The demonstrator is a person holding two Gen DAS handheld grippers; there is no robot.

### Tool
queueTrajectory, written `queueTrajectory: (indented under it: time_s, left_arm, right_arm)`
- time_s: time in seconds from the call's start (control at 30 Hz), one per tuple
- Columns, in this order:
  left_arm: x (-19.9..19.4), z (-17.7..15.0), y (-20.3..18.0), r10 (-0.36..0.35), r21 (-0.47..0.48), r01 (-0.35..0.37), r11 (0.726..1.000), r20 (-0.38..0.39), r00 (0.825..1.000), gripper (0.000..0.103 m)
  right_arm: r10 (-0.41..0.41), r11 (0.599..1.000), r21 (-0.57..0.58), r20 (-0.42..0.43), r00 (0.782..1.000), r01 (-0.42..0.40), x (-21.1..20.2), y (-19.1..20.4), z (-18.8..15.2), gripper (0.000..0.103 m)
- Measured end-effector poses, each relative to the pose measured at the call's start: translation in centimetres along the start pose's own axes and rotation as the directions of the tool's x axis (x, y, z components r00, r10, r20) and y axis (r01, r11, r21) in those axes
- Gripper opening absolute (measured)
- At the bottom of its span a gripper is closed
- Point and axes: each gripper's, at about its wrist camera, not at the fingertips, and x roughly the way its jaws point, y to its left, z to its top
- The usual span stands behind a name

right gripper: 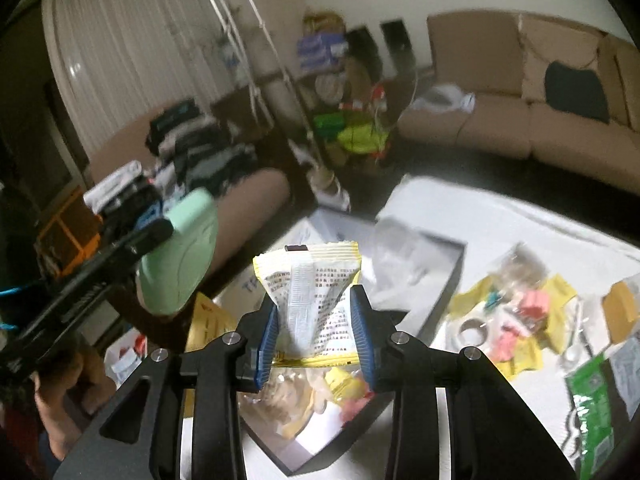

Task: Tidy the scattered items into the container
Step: 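Carry the green soap box to the black box with left while right grasps a yellow snack packet, then release the soap box into the black box with left while right drops the yellow packet in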

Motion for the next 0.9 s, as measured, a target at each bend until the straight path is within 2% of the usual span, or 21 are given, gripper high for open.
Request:
queueTrajectory:
  time_s: [0.17, 0.3, 0.43, 0.53, 0.57, 0.6, 0.63, 0.67, 0.73, 0.8, 0.9]
  left_arm:
    - [2.2, -0.5, -0.4, 0.044, 0.034, -0.043, 0.998, -0.035, 0.998, 0.004]
    - [3.4, -0.9, -0.7, 0.05, 0.027, -0.049, 0.998, -0.061, 0.997, 0.004]
    - [4.0, -1.3, -1.2, 0.058, 0.049, -0.054, 0.997, -0.081, 0.995, 0.004]
    - [3.7, -1.2, -1.4, 0.055, 0.041, -0.052, 0.998, -0.072, 0.996, 0.004]
    - [3.6, -1.2, -1.4, 0.051, 0.036, -0.049, 0.998, -0.069, 0.996, 0.006]
    - [3.5, -1.2, -1.5, 0.051, 0.032, -0.048, 0.998, -0.07, 0.996, 0.011]
    - [3.5, -1.1, -1.5, 0.054, 0.032, -0.052, 0.998, -0.07, 0.996, 0.014]
    - [3.5, -1.1, -1.6, 0.06, 0.034, -0.057, 0.998, -0.07, 0.996, 0.022]
    - [3.5, -1.1, -2.0, 0.071, 0.045, -0.068, 0.997, -0.068, 0.995, 0.04]
    - [3.3, -1.0, -2.3, 0.092, 0.046, -0.089, 0.995, -0.06, 0.994, 0.073]
    - [2.4, -0.7, -3.0, 0.052, 0.026, -0.051, 0.998, -0.027, 0.998, 0.098]
  right_arm:
    - [0.004, 1.0, 0.008, -0.063, 0.998, -0.004, 3.6, 0.7, -0.9, 0.037]
    - [-0.018, 1.0, 0.016, -0.13, 0.991, 0.021, 6.6, 0.7, -2.3, 0.038]
    - [0.001, 1.0, 0.018, -0.187, 0.982, 0.002, 8.6, 0.8, -3.9, 0.038]
    - [0.011, 1.0, 0.024, -0.199, 0.98, -0.006, 8.5, 0.6, -4.5, 0.043]
    - [0.011, 1.0, 0.025, -0.199, 0.98, -0.006, 8.3, 0.4, -4.5, 0.048]
    - [0.009, 1.0, 0.026, -0.195, 0.981, -0.004, 7.8, 0.1, -4.5, 0.053]
    - [0.009, 1.0, 0.029, -0.189, 0.982, -0.004, 7.4, -0.2, -4.4, 0.063]
    - [0.009, 0.999, 0.032, -0.181, 0.983, -0.003, 6.8, -0.6, -4.3, 0.074]
    - [0.009, 0.999, 0.05, -0.161, 0.987, -0.001, 5.1, -1.8, -3.9, 0.085]
    - [0.021, 0.998, 0.061, -0.156, 0.988, -0.011, 3.7, -2.8, -3.7, 0.085]
    - [-0.016, 0.998, 0.05, -0.141, 0.99, 0.023, 0.5, -4.9, -3.9, 0.085]
